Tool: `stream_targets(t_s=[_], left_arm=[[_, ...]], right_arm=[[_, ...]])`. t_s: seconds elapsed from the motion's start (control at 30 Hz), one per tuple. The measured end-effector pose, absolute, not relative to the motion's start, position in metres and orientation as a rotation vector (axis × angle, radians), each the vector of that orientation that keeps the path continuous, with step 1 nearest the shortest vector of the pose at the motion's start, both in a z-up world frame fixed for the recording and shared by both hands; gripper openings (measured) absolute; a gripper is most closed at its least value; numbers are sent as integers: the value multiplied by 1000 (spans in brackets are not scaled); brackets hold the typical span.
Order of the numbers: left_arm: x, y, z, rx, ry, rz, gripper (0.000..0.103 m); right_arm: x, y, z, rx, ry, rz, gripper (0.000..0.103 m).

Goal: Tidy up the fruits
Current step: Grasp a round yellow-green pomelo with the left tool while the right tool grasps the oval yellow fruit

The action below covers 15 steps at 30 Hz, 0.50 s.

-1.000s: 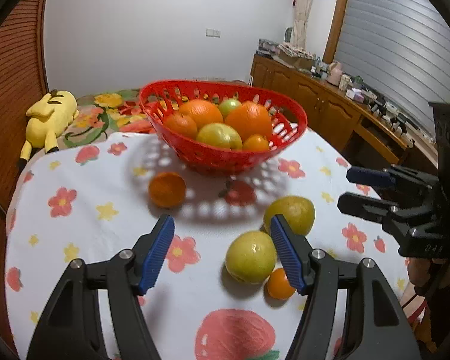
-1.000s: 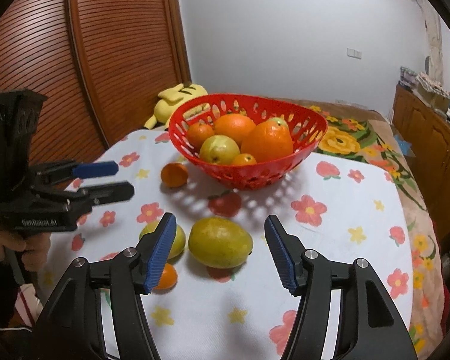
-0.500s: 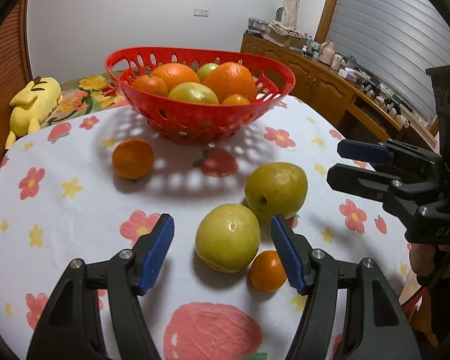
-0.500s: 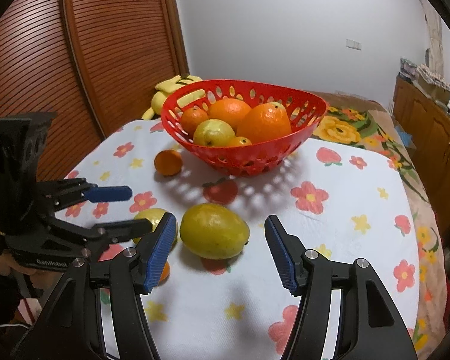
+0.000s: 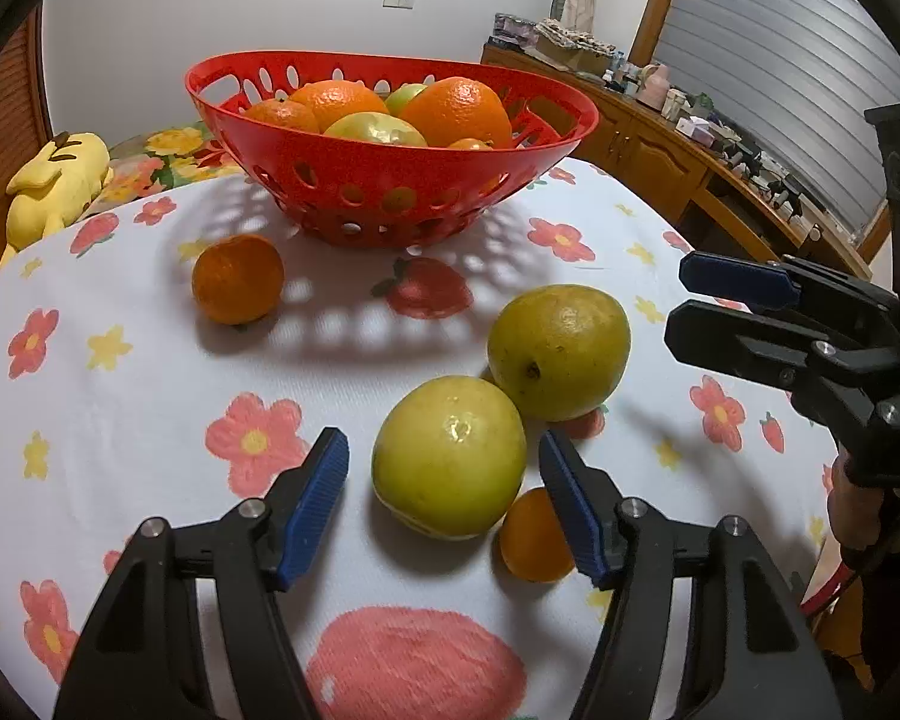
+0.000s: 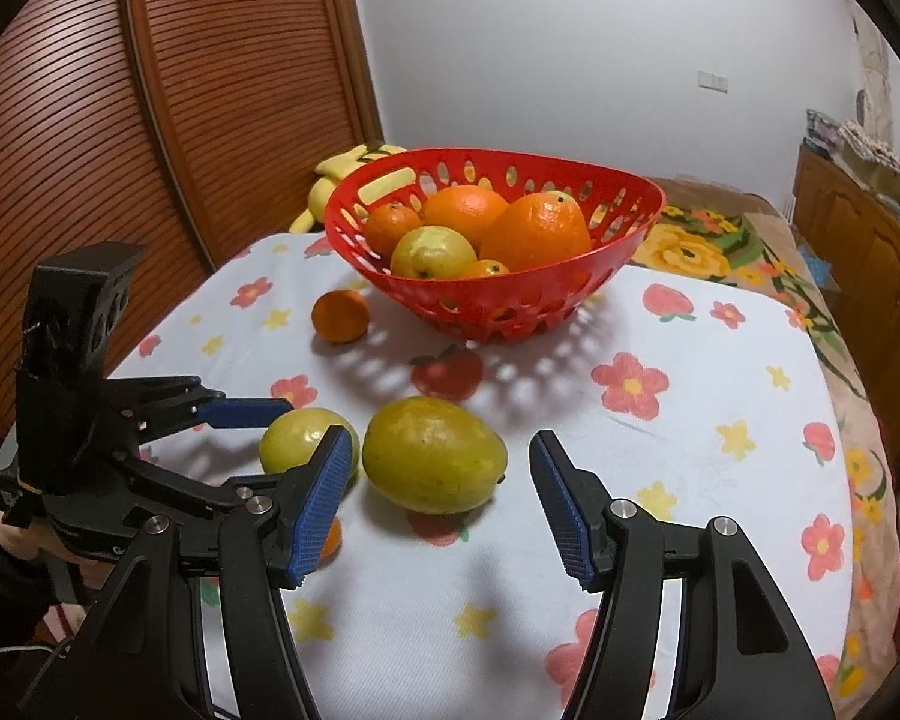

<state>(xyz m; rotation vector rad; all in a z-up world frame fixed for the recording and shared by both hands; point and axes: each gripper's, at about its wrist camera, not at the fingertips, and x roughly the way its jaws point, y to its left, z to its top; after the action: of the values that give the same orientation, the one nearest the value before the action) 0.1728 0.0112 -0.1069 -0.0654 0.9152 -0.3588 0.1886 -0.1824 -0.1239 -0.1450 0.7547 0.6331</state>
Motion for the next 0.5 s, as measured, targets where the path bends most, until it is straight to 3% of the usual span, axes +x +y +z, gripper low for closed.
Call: stream_targets(t_s=[0.13, 0.5], left_arm=[[172, 12, -106, -73, 908, -376, 50], [168, 30, -92, -100, 853, -335, 50]], right_arm=[[190, -180, -127, -147, 761, 633, 63], [202, -172, -141, -149, 795, 636, 65]])
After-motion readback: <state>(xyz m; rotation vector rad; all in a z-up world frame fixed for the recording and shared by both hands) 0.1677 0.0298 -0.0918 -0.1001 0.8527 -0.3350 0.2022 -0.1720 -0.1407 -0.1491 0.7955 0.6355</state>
